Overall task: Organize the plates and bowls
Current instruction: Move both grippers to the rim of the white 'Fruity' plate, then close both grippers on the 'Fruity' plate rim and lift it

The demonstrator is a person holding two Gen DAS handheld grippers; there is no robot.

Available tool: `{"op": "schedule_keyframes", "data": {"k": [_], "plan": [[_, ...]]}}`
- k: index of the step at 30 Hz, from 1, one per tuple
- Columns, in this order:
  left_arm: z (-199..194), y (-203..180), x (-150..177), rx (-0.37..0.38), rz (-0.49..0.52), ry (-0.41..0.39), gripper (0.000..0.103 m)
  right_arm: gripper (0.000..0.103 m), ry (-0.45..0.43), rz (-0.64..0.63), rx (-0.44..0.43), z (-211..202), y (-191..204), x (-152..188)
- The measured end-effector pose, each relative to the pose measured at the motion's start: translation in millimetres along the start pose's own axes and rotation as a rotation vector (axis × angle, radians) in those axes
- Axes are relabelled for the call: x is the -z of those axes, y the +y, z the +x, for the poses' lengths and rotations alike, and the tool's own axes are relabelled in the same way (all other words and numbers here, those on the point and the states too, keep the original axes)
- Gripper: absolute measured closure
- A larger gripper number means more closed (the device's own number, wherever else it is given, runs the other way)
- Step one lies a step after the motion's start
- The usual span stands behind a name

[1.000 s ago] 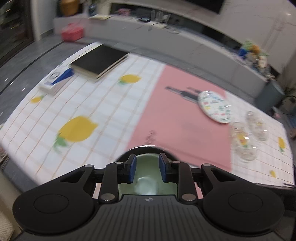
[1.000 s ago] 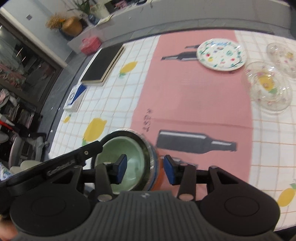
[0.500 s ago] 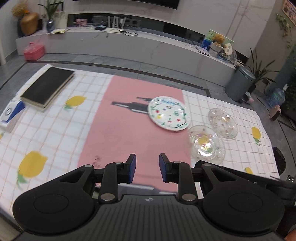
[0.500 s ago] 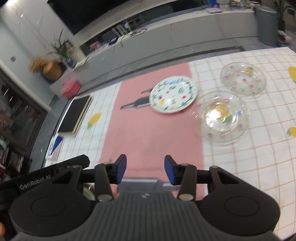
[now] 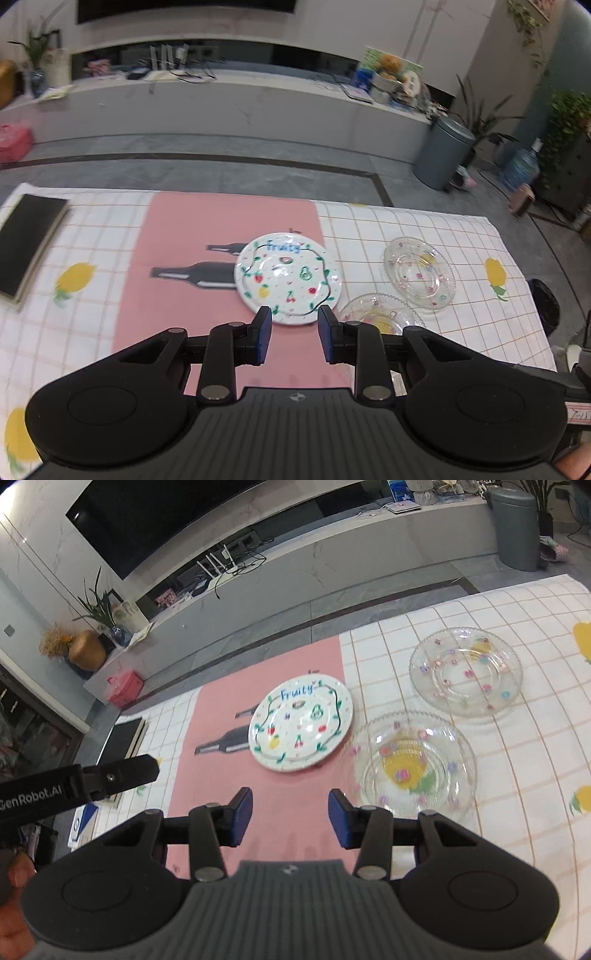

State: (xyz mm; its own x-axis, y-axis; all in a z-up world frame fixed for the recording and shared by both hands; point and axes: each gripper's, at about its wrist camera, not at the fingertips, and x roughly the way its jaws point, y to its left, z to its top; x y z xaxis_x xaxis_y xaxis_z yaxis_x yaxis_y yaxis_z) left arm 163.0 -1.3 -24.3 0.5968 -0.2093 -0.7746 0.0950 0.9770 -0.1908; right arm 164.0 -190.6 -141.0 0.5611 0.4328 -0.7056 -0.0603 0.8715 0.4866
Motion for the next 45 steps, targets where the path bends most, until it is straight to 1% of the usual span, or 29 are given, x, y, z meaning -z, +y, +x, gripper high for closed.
{"op": "schedule_keyframes", "data": {"k": [2, 4, 8, 10, 13, 16, 18, 21, 23, 26, 28, 31, 35, 36, 37, 39, 40, 42, 43, 45], "plan": [[16.1, 6.0, -7.7, 0.006, 0.009, 0.012, 0.072, 0.058, -0.002, 0.015, -0.024, 9.8, -6.8, -7.7], [31.1, 13.0, -14.6, -0.007, 0.020, 0.015, 0.072, 0.058, -0.005, 0.041, -0.042, 20.4, -14.5, -14.6], [63.1, 31.0, -23.1, -0.019, 0.034, 0.033, 0.072, 0.057, 0.011, 0.065, -0.031, 46.9, -26.2, -27.5], [78.8, 40.8, -24.6, -0.023, 0.006, 0.055, 0.072, 0.057, 0.027, 0.064, -0.027, 62.1, -30.3, -32.3], [101.7, 52.2, -25.6, 0.023, -0.045, 0.079, 0.072, 0.060, 0.038, 0.061, -0.025, 80.0, -33.6, -37.9], [121.1, 59.1, -26.4, 0.020, -0.076, 0.086, 0.072, 0.065, 0.023, 0.051, -0.029, 91.0, -34.9, -46.5], [133.1, 63.6, -25.7, 0.023, -0.101, 0.100, 0.072, 0.065, 0.015, 0.043, -0.013, 97.5, -36.7, -53.8], [147.9, 69.7, -24.6, 0.019, -0.140, 0.117, 0.072, 0.067, 0.034, 0.036, -0.003, 111.0, -41.6, -64.4], [154.9, 73.4, -24.0, 0.016, -0.167, 0.119, 0.072, 0.068, 0.046, 0.037, -0.001, 118.5, -45.0, -68.5], [164.3, 78.5, -22.7, 0.034, -0.207, 0.132, 0.072, 0.070, 0.067, 0.052, -0.008, 128.4, -51.3, -72.5], [164.3, 80.0, -22.1, 0.021, -0.209, 0.110, 0.072, 0.073, 0.078, 0.057, -0.001, 133.2, -54.3, -72.8], [164.9, 84.8, -21.1, 0.028, -0.223, 0.106, 0.071, 0.073, 0.097, 0.063, 0.001, 139.6, -57.6, -71.1], [172.8, 91.1, -18.4, 0.019, -0.254, 0.136, 0.072, 0.073, 0.123, 0.091, -0.007, 147.5, -61.5, -66.8], [173.6, 92.1, -17.2, 0.012, -0.261, 0.128, 0.072, 0.073, 0.124, 0.099, -0.014, 149.6, -62.1, -65.3], [173.8, 93.8, -16.8, 0.017, -0.269, 0.123, 0.072, 0.076, 0.125, 0.104, -0.020, 150.9, -62.0, -64.2], [174.3, 95.7, -17.9, 0.029, -0.288, 0.123, 0.072, 0.076, 0.120, 0.099, -0.014, 151.6, -60.0, -63.8], [175.5, 95.6, -18.5, 0.033, -0.296, 0.125, 0.072, 0.078, 0.116, 0.097, -0.010, 152.3, -58.9, -64.3], [175.4, 95.5, -19.6, 0.023, -0.314, 0.120, 0.079, 0.085, 0.112, 0.105, 0.004, 153.4, -59.7, -64.9], [175.3, 95.3, -19.9, 0.014, -0.320, 0.119, 0.083, 0.094, 0.112, 0.111, 0.013, 153.5, -61.4, -65.2], [174.7, 94.3, -19.3, -0.006, -0.321, 0.114, 0.087, 0.095, 0.120, 0.136, 0.002, 153.2, -64.9, -66.3]]}}
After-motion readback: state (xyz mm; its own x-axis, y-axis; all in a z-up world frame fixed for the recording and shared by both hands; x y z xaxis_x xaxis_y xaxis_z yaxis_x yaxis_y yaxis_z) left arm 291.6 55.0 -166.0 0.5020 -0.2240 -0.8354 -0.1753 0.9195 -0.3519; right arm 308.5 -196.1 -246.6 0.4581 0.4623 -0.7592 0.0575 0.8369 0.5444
